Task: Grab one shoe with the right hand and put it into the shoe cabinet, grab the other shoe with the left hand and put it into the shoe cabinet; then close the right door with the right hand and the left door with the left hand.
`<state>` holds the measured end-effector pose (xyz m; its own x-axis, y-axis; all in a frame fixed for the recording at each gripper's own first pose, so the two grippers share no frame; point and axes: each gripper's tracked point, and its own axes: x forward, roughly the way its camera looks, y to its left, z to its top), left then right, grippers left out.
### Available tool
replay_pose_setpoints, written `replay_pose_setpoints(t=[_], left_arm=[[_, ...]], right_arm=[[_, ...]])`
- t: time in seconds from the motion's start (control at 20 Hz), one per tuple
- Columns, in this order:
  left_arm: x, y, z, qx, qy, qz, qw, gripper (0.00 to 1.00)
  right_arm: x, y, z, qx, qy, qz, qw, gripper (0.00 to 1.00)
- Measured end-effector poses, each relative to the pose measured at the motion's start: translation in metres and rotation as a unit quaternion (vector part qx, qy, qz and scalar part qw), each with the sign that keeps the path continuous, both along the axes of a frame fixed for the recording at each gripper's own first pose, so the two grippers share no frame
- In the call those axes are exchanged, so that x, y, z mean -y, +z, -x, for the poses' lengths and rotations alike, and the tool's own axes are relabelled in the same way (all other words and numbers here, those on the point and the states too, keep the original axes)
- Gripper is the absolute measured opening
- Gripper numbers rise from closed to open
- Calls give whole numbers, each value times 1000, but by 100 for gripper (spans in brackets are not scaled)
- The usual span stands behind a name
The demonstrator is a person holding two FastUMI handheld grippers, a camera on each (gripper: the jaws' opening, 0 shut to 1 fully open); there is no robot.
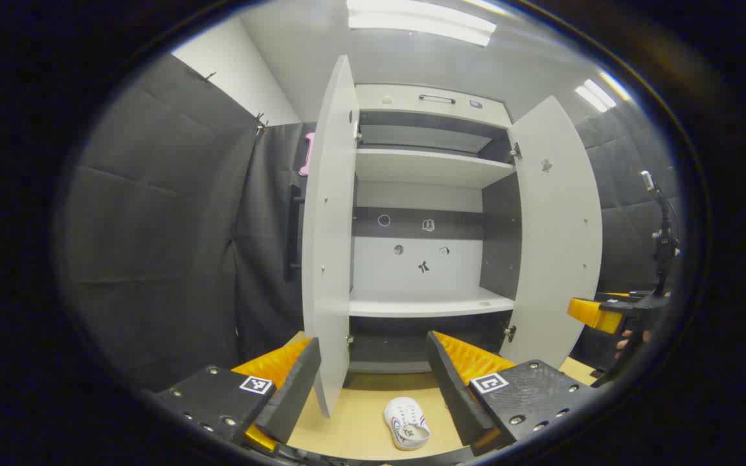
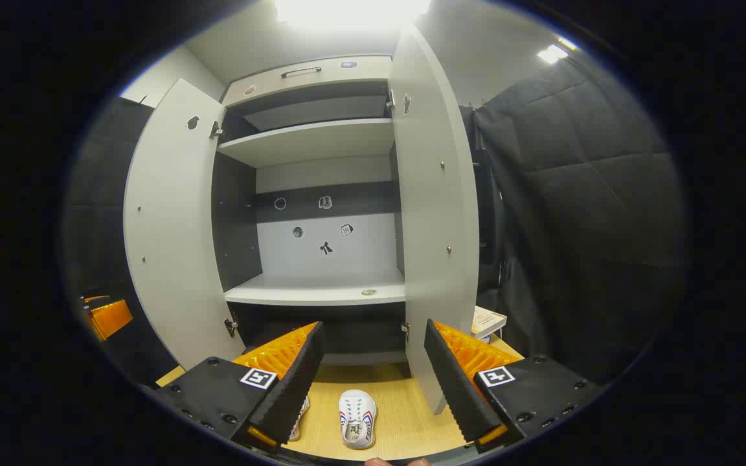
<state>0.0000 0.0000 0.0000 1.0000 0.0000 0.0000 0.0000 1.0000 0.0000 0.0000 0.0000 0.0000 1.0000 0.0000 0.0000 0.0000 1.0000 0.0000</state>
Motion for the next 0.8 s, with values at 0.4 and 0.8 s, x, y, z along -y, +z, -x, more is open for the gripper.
replay_pose_setpoints(t=[0.4,0.8], left_arm=[[-2,-16,5,-13,9,-7,1000,94],[1,-17,-1,-13,4,-5,1000,94]], right_arm=[[1,-8,-6,-20,-1,3,1000,97],[-4,-14,-17,-42,9,0,999,97]])
